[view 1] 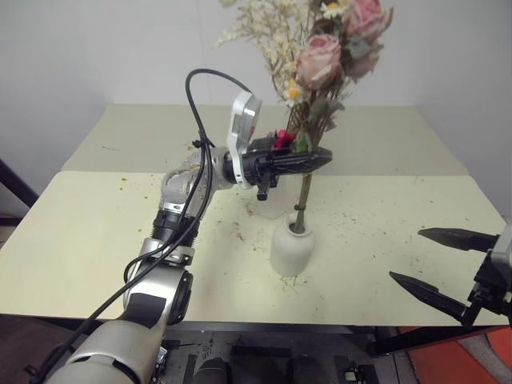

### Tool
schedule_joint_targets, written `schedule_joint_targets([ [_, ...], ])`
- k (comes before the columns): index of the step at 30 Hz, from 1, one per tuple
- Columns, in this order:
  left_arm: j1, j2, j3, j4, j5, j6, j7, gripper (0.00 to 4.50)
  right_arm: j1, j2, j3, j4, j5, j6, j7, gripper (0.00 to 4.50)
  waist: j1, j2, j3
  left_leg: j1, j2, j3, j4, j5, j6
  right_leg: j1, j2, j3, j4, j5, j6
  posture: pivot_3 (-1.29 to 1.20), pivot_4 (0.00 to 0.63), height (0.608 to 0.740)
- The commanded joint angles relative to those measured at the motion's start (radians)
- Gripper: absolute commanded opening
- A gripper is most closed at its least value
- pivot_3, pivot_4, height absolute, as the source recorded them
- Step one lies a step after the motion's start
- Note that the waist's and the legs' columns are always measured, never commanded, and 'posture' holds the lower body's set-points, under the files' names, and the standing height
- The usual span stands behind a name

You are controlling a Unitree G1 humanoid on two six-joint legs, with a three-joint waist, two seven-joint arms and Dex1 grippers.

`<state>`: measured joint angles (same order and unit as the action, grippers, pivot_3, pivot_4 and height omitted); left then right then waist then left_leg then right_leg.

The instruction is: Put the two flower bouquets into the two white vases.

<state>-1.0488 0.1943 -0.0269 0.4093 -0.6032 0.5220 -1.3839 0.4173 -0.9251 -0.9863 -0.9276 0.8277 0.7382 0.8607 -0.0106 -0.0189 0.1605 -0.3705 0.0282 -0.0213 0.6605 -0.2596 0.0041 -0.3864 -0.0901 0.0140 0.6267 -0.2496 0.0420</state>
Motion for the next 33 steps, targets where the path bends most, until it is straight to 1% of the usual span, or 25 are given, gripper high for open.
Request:
schedule_joint_targets([
  [1, 0.002, 0.002, -0.004, -0.025, 0.008, -0.030, -0.011, 0.13, -0.002, 0.010, 0.011, -0.020, -0.013, -0.028, -0.020, 4.50, 0.000, 0.000, 0.000, 0.000, 0.000, 0.000, 0.000, 0.000, 0.000, 0.000, 0.000, 0.000, 0.000, 0.000, 0.000, 0.00, 0.150, 0.740],
  [10, 0.040, -0.014, -0.034, 0.002, 0.073, -0.126, -0.017, 0.13, -0.010, 0.012, 0.028, -0.016, -0.024, -0.033, -0.033, 4.50, 0.001, 0.000, 0.000, 0.000, 0.000, 0.000, 0.000, 0.000, 0.000, 0.000, 0.000, 0.000, 0.000, 0.000, 0.000, 0.00, 0.150, 0.740],
  [19, 0.065, -0.009, -0.055, 0.003, 0.080, -0.124, -0.055, 0.13, -0.001, 0.014, 0.036, -0.012, -0.039, -0.035, -0.032, 4.50, 0.001, 0.000, 0.000, 0.000, 0.000, 0.000, 0.000, 0.000, 0.000, 0.000, 0.000, 0.000, 0.000, 0.000, 0.000, 0.00, 0.150, 0.740],
  [21, 0.068, -0.006, -0.054, -0.002, 0.076, -0.112, -0.059, 0.90, 0.001, 0.015, 0.036, -0.010, -0.043, -0.036, -0.029, 4.50, 0.001, 0.000, 0.000, 0.000, 0.000, 0.000, 0.000, 0.000, 0.000, 0.000, 0.000, 0.000, 0.000, 0.000, 0.000, 0.00, 0.150, 0.740],
  [22, 0.069, -0.003, -0.055, -0.002, 0.077, -0.107, -0.060, 1.13, 0.000, 0.014, 0.038, -0.009, -0.043, -0.036, -0.030, 4.50, 0.001, 0.000, 0.000, 0.000, 0.000, 0.000, 0.000, 0.000, 0.000, 0.000, 0.000, 0.000, 0.000, 0.000, 0.000, 0.00, 0.150, 0.740],
  [25, 0.075, 0.016, -0.073, -0.013, 0.094, -0.106, -0.081, 2.04, -0.003, 0.011, 0.041, -0.004, -0.047, -0.038, -0.027, 4.50, 0.000, 0.000, 0.000, 0.000, 0.000, 0.000, 0.000, 0.000, 0.000, 0.000, 0.000, 0.000, 0.000, 0.000, 0.000, 0.00, 0.150, 0.740],
  [28, 0.073, 0.034, -0.089, -0.017, 0.103, -0.098, -0.090, 3.08, -0.008, 0.008, 0.050, 0.005, -0.056, -0.041, -0.025, 4.50, 0.000, 0.000, 0.000, 0.000, 0.000, 0.000, 0.000, 0.000, 0.000, 0.000, 0.000, 0.000, 0.000, 0.000, 0.000, 0.00, 0.150, 0.740],
  [31, 0.062, 0.060, -0.120, -0.020, 0.132, -0.090, -0.089, 4.06, -0.012, 0.005, 0.059, 0.011, -0.065, -0.045, -0.021, 4.50, 0.001, 0.000, 0.000, 0.000, 0.000, 0.000, 0.000, 0.000, 0.000, 0.000, 0.000, 0.000, 0.000, 0.000, 0.000, 0.00, 0.150, 0.740],
  [32, 0.053, 0.095, -0.165, -0.024, 0.173, -0.085, -0.111, 4.37, -0.015, 0.002, 0.065, 0.016, -0.073, -0.048, -0.017, 4.50, 0.000, 0.000, 0.000, 0.000, 0.000, 0.000, 0.000, 0.000, 0.000, 0.000, 0.000, 0.000, 0.000, 0.000, 0.000, 0.00, 0.150, 0.740],
  [33, 0.047, 0.120, -0.197, -0.027, 0.204, -0.083, -0.127, 4.44, -0.016, 0.001, 0.069, 0.019, -0.078, -0.051, -0.014, 4.50, -0.001, 0.000, 0.000, 0.000, 0.000, 0.000, 0.000, 0.000, 0.000, 0.000, 0.000, 0.000, 0.000, 0.000, 0.000, 0.00, 0.150, 0.740],
])
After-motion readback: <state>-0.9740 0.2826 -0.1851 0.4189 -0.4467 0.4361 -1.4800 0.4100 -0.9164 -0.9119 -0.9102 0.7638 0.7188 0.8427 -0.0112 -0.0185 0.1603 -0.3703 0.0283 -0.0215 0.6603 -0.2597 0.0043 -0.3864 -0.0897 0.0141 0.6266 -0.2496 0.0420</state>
